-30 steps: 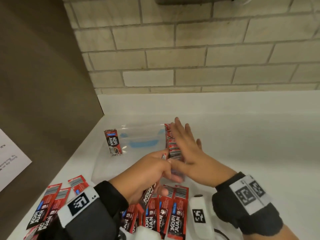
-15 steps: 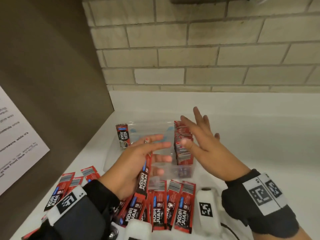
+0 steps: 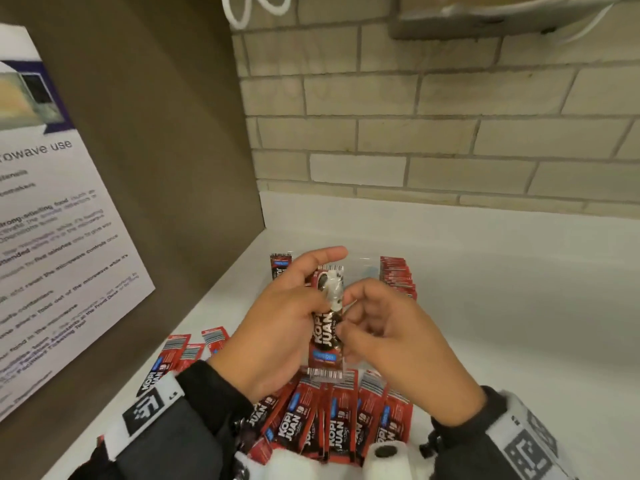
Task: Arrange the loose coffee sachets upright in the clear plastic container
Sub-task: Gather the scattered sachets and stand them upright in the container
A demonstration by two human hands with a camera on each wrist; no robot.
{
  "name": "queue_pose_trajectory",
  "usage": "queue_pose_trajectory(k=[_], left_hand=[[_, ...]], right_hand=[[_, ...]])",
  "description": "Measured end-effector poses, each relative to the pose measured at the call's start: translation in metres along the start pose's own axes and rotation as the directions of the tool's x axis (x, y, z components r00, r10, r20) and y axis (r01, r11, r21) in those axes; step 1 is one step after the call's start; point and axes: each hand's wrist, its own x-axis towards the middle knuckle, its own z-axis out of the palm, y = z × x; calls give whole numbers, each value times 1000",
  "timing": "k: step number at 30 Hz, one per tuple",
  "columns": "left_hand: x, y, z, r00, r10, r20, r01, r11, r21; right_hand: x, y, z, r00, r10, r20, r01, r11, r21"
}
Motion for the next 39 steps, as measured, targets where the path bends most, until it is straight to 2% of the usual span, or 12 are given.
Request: queue_pose_trajectory(k=[4,6,13,15,19,22,24,27,30,32,36,39], left_hand=[[-3,4,-8,997,80,-21,-74,978,197],[-3,3,-12,996,86,-26,-79,975,208],[-10,-14,-19,995,-75,62,57,965,256],[-11,-14,-23,996,-63,60,45,962,268],[-24,-8,-52,996,-82,19,80,994,75],[-39,-1,-83,997,-76,34,75,997,34],[-47,1,-98,998,-58,14,58,998,38],[-51,-5,-104,996,-42,-74,46,998,52],[-49,-11,-98,994,-45,-97,53,995,89],[-49,-15,-96,995,-76,-59,83,989,123],[-47,-18,-92,979,-203,-4,202,973,110],[-44,-22,-91,965,-260,27,257,963,87]], right_hand=[[2,0,0,999,32,-29,-30,997,76],[3,1,0,998,39,-52,-32,992,124],[2,-1,-2,983,76,-167,-33,968,248],[-2,-6,-5,988,100,-115,-79,982,172],[-25,-13,-21,986,150,-78,-159,979,-125],[-62,-8,-30,961,275,-35,-266,881,-391],[-91,-2,-25,896,432,99,-309,769,-560],[-125,10,-1,791,550,270,-152,603,-783],[-130,14,24,814,524,251,-42,483,-875],[-127,14,32,821,519,237,-32,456,-889],[-125,11,38,781,554,289,58,396,-916],[-126,16,36,776,537,333,72,449,-891]])
